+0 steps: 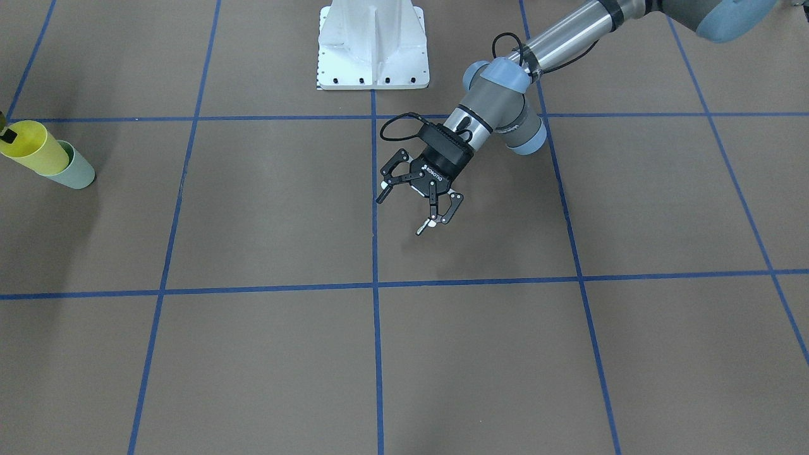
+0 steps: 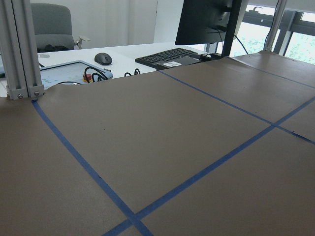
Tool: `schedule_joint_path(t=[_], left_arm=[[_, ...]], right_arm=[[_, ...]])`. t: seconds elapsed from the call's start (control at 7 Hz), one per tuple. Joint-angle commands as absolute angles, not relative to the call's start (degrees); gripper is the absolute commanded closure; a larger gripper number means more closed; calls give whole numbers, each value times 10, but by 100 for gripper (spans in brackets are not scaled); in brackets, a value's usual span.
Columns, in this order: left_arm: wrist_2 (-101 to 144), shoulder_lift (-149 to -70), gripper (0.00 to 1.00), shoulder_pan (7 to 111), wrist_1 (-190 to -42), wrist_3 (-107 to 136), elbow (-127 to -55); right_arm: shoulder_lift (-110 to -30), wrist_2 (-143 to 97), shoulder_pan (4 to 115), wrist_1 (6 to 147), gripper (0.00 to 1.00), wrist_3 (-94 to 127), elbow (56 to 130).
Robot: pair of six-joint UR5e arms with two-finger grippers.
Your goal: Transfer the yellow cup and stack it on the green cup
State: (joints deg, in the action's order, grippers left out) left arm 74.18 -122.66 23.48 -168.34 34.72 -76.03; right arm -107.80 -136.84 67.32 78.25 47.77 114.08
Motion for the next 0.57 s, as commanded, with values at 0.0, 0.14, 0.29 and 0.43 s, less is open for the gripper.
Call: schedule_joint_path(t=[0.0,0.14,0.29,0.43], left_arm=[[742,-1228,1,235,-1684,347,-760],[741,-1228,1,235,-1684,348,-760],[741,-1228,1,235,-1684,348,-760],[740,-1229,1,235,-1684,349,-761]], right_arm=[[-1078,-1371,672,782,33,478,1141],[-1078,-1372,672,783,0,484,1142],[-1077,-1372,672,782,0,484,1142],[-1077,-1381,672,782,0,484,1143]])
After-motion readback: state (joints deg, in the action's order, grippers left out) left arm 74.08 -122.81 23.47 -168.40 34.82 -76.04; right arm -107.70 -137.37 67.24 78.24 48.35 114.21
